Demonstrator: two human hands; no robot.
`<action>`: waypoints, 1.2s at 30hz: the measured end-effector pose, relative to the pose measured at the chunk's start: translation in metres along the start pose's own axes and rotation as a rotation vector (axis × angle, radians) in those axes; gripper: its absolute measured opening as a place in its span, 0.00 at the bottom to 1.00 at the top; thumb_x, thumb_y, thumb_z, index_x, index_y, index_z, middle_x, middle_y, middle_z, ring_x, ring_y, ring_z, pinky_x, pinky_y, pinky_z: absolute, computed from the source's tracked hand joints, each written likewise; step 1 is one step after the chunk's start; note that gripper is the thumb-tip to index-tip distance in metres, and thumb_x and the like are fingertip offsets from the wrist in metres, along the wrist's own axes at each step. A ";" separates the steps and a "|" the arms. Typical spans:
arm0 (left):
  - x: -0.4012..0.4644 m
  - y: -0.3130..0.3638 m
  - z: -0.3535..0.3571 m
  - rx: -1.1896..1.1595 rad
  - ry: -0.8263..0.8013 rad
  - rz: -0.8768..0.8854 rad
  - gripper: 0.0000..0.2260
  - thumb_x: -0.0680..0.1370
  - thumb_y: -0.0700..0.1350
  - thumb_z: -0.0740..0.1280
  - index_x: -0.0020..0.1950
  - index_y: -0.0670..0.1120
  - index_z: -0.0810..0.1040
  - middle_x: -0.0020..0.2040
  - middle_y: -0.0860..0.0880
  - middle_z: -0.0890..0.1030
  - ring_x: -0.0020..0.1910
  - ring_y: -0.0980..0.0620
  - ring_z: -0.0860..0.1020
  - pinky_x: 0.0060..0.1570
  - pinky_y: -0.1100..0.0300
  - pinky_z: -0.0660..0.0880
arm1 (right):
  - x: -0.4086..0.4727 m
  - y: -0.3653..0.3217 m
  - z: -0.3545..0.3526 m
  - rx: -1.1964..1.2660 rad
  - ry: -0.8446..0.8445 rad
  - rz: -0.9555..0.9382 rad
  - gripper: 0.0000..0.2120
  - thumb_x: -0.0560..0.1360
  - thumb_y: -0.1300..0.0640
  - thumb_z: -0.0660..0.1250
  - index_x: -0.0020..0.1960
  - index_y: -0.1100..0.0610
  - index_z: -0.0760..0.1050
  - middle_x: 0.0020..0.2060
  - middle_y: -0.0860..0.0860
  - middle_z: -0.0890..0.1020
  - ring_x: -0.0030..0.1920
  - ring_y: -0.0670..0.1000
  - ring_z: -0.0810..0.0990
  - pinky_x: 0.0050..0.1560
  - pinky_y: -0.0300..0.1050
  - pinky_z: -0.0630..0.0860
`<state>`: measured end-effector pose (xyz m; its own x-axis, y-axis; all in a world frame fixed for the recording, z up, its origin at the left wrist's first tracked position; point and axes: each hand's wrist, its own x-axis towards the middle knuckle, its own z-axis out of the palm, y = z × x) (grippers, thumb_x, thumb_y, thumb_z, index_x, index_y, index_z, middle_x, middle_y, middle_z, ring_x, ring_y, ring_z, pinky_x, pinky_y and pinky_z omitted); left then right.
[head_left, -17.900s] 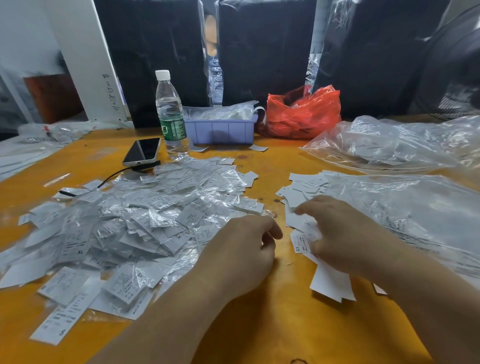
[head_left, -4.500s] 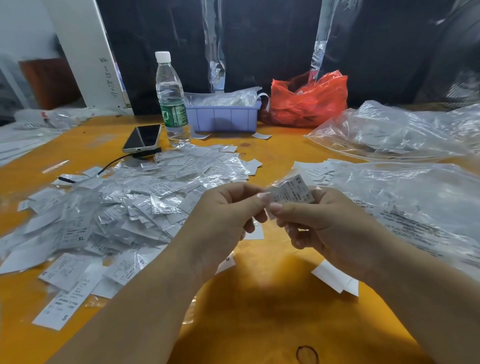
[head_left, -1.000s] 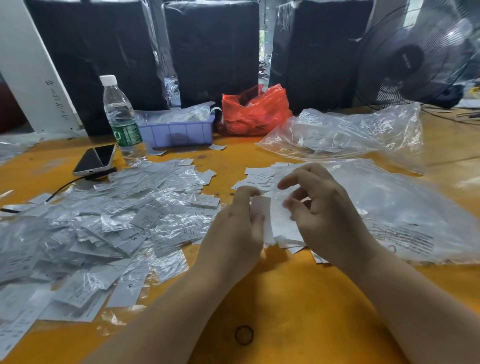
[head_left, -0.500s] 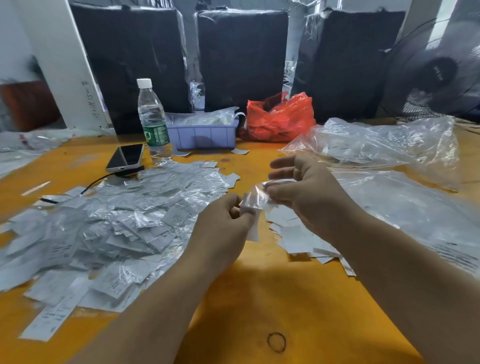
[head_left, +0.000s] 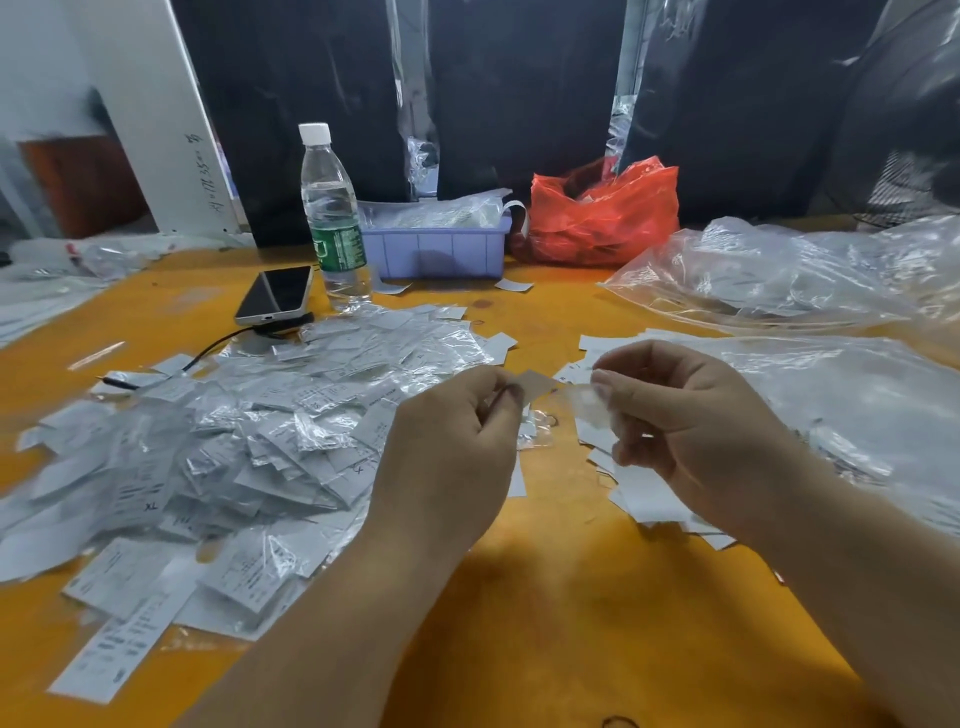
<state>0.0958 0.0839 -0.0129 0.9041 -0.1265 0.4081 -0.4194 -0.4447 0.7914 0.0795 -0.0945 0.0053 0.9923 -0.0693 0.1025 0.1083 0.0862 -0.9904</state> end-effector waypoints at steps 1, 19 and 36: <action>0.000 0.001 0.000 0.003 0.007 0.006 0.09 0.80 0.48 0.63 0.43 0.54 0.82 0.23 0.54 0.70 0.23 0.57 0.67 0.24 0.66 0.62 | 0.000 0.001 0.002 0.013 -0.007 0.005 0.10 0.65 0.58 0.72 0.44 0.59 0.78 0.25 0.50 0.73 0.24 0.47 0.70 0.25 0.40 0.72; -0.009 0.018 0.001 -0.154 -0.144 -0.093 0.09 0.81 0.41 0.57 0.50 0.51 0.75 0.39 0.55 0.81 0.30 0.54 0.79 0.32 0.45 0.78 | -0.006 -0.004 0.008 0.382 -0.090 0.246 0.08 0.66 0.64 0.67 0.45 0.61 0.80 0.28 0.54 0.77 0.23 0.46 0.75 0.25 0.40 0.76; -0.006 0.009 0.006 -0.270 -0.169 -0.176 0.13 0.79 0.42 0.66 0.62 0.55 0.77 0.39 0.56 0.81 0.40 0.55 0.80 0.42 0.57 0.79 | -0.010 -0.009 0.006 0.288 -0.149 0.340 0.05 0.64 0.63 0.70 0.40 0.59 0.77 0.36 0.56 0.81 0.31 0.51 0.80 0.32 0.44 0.80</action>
<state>0.0871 0.0752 -0.0108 0.9556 -0.2240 0.1914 -0.2418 -0.2252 0.9438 0.0688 -0.0881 0.0133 0.9698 0.1525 -0.1901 -0.2331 0.3526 -0.9063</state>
